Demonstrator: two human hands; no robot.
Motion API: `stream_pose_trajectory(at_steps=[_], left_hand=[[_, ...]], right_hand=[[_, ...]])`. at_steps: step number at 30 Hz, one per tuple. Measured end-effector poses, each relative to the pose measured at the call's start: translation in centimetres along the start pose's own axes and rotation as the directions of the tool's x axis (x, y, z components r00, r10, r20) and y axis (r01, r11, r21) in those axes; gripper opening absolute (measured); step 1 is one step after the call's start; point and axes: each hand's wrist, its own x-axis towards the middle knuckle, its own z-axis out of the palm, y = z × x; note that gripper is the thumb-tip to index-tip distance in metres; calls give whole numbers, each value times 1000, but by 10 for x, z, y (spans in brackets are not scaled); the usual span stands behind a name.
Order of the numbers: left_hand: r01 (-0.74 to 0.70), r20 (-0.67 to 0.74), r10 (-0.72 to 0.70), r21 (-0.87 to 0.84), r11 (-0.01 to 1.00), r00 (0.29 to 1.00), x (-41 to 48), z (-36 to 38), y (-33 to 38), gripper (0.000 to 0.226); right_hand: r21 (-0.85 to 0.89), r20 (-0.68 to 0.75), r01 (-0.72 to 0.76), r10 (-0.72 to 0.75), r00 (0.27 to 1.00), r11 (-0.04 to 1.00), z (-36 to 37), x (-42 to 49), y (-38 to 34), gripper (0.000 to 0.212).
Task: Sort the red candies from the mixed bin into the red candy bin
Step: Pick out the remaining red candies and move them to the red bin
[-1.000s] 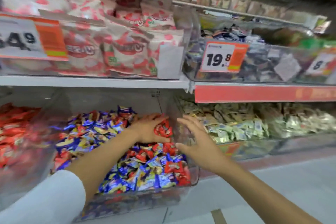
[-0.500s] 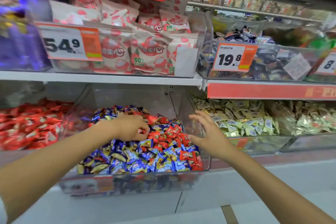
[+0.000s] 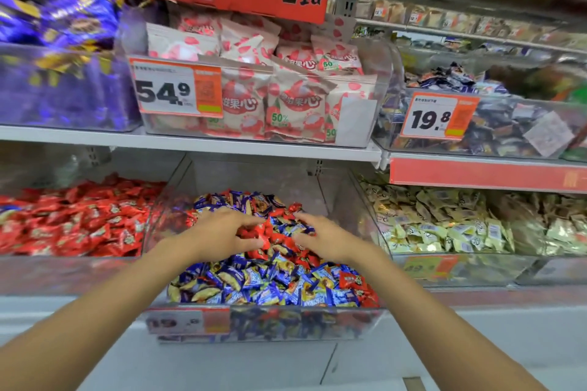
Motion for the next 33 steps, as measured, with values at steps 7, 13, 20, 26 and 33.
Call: stream_pose_trajectory(at_steps=[7,13,20,26,33], left_hand=[[-28,-110,24,-40,999,994,-1,-1,-7,34],[-110,-266,36,-269,957,963,-15,-16,-9,28],[-112,-240,20,-375,920,971,-23,-15,-1,33],[-110,-211,27,-394,912,977,-18,-15,5,25],[-127,-93,98,-387,913,991,-7,-3,7,15]], right_hand=[[155,8,97,-100,995,983,24,20,-3,24],[425,-108,137,-101,989,895,-6,4,-7,23],[632,-143,159,-87,986,758,-15,-10,-13,7],[488,-194,146,-56,979,860,-21,-15,-8,18],[238,-133,129,-100,986,963,1,9,2,38]])
